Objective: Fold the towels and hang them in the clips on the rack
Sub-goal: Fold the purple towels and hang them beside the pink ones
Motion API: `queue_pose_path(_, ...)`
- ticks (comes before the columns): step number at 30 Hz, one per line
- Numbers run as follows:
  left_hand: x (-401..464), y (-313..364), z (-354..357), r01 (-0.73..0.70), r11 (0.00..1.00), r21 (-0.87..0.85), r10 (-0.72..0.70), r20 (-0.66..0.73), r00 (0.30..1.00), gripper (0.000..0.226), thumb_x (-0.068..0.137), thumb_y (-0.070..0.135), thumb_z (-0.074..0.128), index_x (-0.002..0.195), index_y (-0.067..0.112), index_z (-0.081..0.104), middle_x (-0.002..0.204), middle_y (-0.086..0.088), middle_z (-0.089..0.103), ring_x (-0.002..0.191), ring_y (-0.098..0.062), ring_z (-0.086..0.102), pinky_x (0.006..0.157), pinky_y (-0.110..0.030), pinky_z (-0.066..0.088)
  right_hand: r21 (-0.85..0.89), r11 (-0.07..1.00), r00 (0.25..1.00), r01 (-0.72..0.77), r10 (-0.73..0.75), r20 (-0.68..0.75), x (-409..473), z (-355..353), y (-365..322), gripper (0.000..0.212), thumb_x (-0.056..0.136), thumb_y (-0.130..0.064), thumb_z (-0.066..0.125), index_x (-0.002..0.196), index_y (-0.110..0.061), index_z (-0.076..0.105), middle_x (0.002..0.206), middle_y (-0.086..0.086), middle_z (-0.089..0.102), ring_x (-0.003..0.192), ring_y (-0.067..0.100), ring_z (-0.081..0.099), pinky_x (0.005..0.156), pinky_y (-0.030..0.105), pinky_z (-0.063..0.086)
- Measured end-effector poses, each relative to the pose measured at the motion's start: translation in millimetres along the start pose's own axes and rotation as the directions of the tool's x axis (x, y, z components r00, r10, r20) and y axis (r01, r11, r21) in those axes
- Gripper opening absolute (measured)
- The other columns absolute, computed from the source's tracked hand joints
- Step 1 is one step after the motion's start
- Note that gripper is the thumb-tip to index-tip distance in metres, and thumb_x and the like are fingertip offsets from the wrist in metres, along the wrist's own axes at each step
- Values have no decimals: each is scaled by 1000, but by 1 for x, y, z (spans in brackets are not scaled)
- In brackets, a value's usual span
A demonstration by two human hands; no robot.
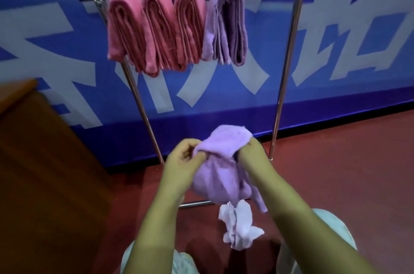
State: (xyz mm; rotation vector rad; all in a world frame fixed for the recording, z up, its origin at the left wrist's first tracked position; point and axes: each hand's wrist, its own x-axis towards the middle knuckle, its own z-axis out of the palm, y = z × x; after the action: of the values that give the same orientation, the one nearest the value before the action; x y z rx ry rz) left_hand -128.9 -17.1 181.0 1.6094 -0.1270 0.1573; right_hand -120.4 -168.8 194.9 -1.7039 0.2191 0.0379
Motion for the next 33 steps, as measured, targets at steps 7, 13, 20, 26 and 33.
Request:
queue_pose_path(7, 14, 42, -44, 95, 570, -816, -168, -3, 986, 25, 50, 16, 78, 72, 5, 77, 81, -12, 74, 73, -19, 72, 69, -36, 59, -412, 910, 996, 56, -78, -36, 9, -46, -28, 65, 99, -49, 26, 74, 1, 60, 63, 11, 58, 61, 23, 58, 55, 25, 41)
queue_pose_path(13, 24, 21, -43, 207, 687, -696, -419, -147, 896, 21, 89, 19, 52, 77, 11, 67, 78, -8, 63, 63, -18, 65, 53, -28, 57, -59, 988, 970, 143, -152, -191, 24, -67, -66, 65, 92, -61, 33, 115, -7, 60, 107, 6, 62, 99, 24, 60, 88, 37, 48)
queue_pose_path(20, 36, 49, -34, 145, 879, -455, -212, -100, 972, 53, 91, -11, 40, 107, 32, 66, 108, -8, 69, 92, -22, 69, 86, -39, 55, 363, 906, 976, 217, -208, -64, 32, -69, -87, 40, 94, -44, 49, 85, -7, 63, 79, 7, 68, 72, 14, 66, 69, 27, 54)
queue_pose_path(26, 37, 63, -45, 125, 910, -396, -147, -24, 989, 55, 83, -19, 37, 51, 14, 68, 82, -5, 75, 71, -19, 70, 60, -27, 58, 673, 739, 975, 27, -167, 145, 41, -80, -90, 53, 98, -36, 41, 55, -18, 67, 53, 0, 64, 53, 9, 64, 59, 26, 56)
queue_pose_path(33, 36, 63, -54, 171, 886, -432, -149, 83, 985, 38, 71, 48, 69, 76, 11, 69, 86, -7, 71, 80, -20, 68, 71, -28, 57, 776, 605, 947, -179, -109, 303, 49, -89, -83, 31, 87, -23, 56, 67, -5, 73, 70, 8, 70, 67, 15, 70, 64, 31, 60)
